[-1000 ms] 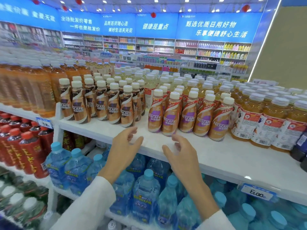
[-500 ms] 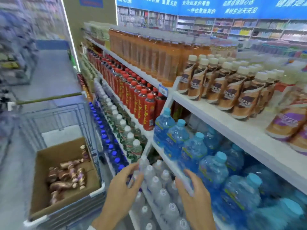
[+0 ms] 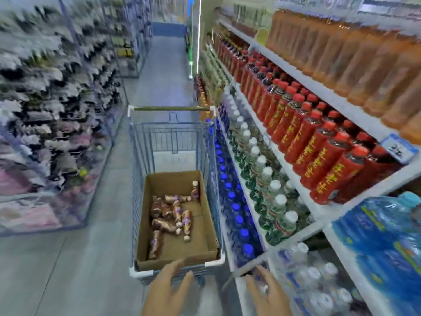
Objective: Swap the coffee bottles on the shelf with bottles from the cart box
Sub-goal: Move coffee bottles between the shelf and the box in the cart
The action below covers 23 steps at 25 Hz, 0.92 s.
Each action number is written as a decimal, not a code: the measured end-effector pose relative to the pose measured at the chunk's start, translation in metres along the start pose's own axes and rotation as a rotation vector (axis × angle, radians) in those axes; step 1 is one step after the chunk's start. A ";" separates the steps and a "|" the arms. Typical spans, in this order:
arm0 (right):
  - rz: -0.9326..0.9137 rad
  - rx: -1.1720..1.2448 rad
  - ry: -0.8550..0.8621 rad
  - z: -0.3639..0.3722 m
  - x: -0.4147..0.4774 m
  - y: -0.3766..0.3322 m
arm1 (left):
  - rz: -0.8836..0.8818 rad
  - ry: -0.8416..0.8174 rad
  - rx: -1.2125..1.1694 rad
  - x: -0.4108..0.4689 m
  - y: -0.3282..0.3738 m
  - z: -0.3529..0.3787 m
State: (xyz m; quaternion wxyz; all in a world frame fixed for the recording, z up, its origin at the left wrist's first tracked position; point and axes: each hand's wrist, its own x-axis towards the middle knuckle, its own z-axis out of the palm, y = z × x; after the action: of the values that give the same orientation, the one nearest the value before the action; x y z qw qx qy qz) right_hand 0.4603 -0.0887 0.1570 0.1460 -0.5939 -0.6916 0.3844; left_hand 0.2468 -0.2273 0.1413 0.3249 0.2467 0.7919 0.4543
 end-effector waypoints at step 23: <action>0.092 0.065 -0.446 0.112 0.244 -0.129 | -0.336 0.146 -0.115 0.321 -0.004 0.024</action>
State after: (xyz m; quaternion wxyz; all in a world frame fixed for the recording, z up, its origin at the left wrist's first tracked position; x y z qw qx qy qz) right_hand 0.2333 0.0986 0.1117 -0.0094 -0.5200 -0.6662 0.5345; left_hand 0.0502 0.0049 0.0353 0.3516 0.0585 0.8162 0.4547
